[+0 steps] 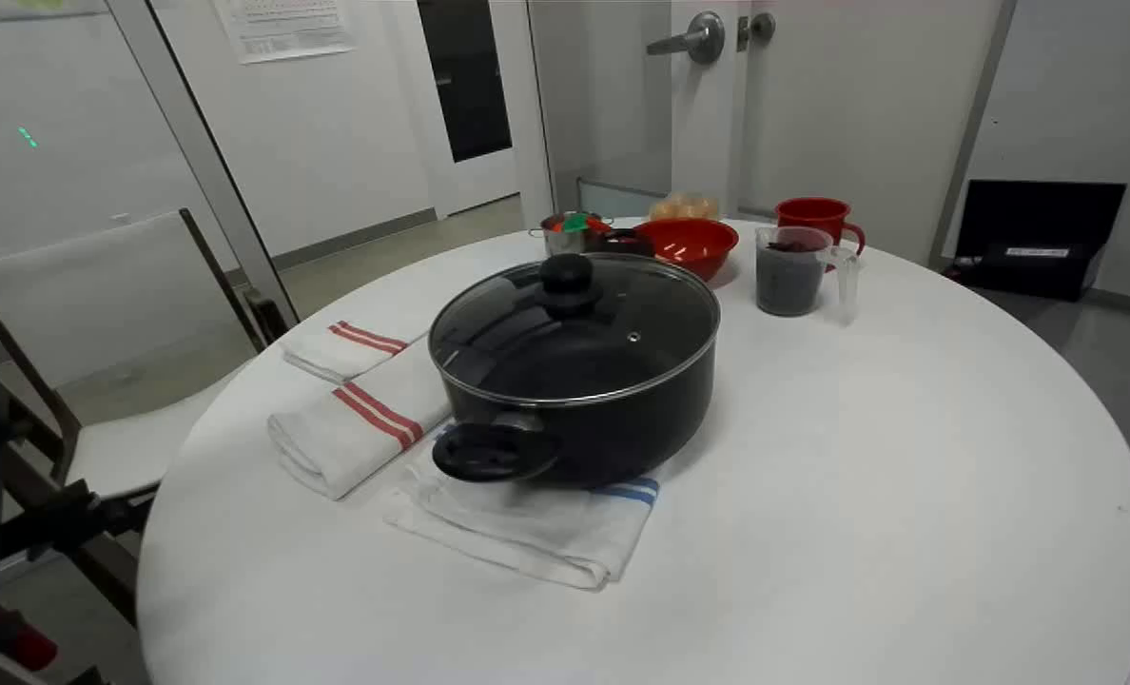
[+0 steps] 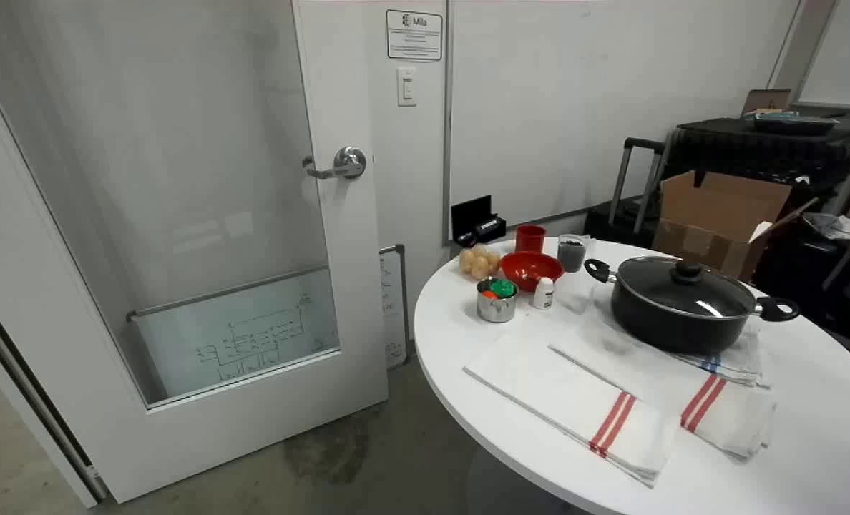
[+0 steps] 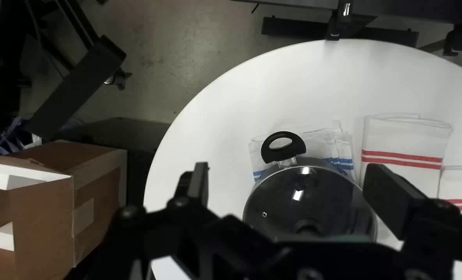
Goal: Remove the glass lid from the black pot.
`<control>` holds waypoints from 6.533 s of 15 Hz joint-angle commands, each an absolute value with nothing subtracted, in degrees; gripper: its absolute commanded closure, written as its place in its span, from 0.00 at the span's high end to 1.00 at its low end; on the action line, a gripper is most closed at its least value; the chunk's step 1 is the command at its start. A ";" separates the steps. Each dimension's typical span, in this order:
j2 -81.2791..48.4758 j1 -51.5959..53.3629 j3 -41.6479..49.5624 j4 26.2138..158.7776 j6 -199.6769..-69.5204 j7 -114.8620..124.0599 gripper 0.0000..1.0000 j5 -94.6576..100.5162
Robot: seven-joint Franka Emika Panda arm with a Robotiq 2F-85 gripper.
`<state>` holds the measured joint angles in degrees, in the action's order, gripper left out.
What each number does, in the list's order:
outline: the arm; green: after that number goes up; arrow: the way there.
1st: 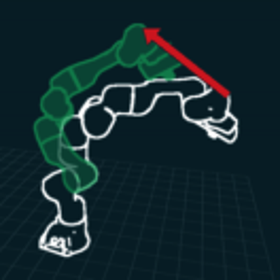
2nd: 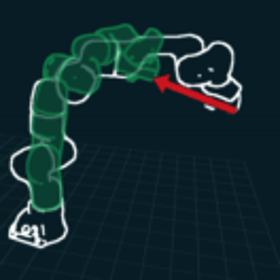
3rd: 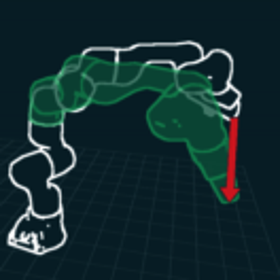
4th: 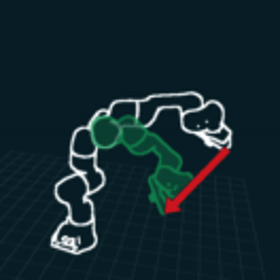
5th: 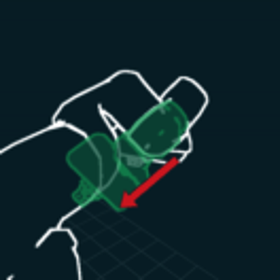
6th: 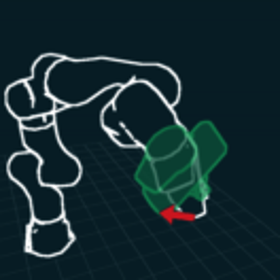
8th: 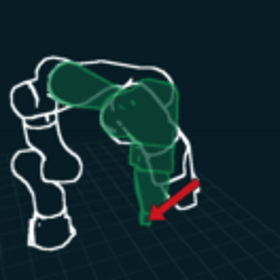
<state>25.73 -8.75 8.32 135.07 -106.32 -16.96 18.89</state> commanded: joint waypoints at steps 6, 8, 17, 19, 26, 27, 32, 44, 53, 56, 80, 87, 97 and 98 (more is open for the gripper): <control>25.75 -8.08 8.87 134.96 -106.13 -16.75 1.00 19.11; 24.53 -7.70 9.26 134.83 -107.10 -17.82 1.00 18.71; 11.93 -5.11 12.44 132.64 -121.47 -30.21 1.00 13.65; 7.62 -4.85 13.10 131.30 -124.93 -35.01 1.00 9.87; -9.50 -7.13 10.30 121.33 -128.43 -50.73 1.00 -3.77; -11.70 -7.70 9.52 119.50 -127.90 -52.07 1.00 -4.91; -22.55 -10.08 5.22 111.11 -128.30 -54.32 1.00 -5.86; -35.02 -11.74 -0.40 103.53 -128.39 -52.81 1.00 -3.82; -36.24 -12.12 -0.99 104.67 -128.52 -52.64 1.00 -3.68; -36.28 -12.12 -0.83 104.88 -128.93 -52.36 1.00 -3.43; -35.42 -11.64 -0.86 106.22 -132.65 -51.89 0.25 -0.43; -31.45 -11.38 -0.25 108.47 -132.43 -51.38 0.25 0.35; -24.28 -10.82 -0.75 109.16 -132.75 -53.22 0.25 2.88; -24.30 -10.60 -1.04 108.54 -132.49 -53.61 0.25 2.97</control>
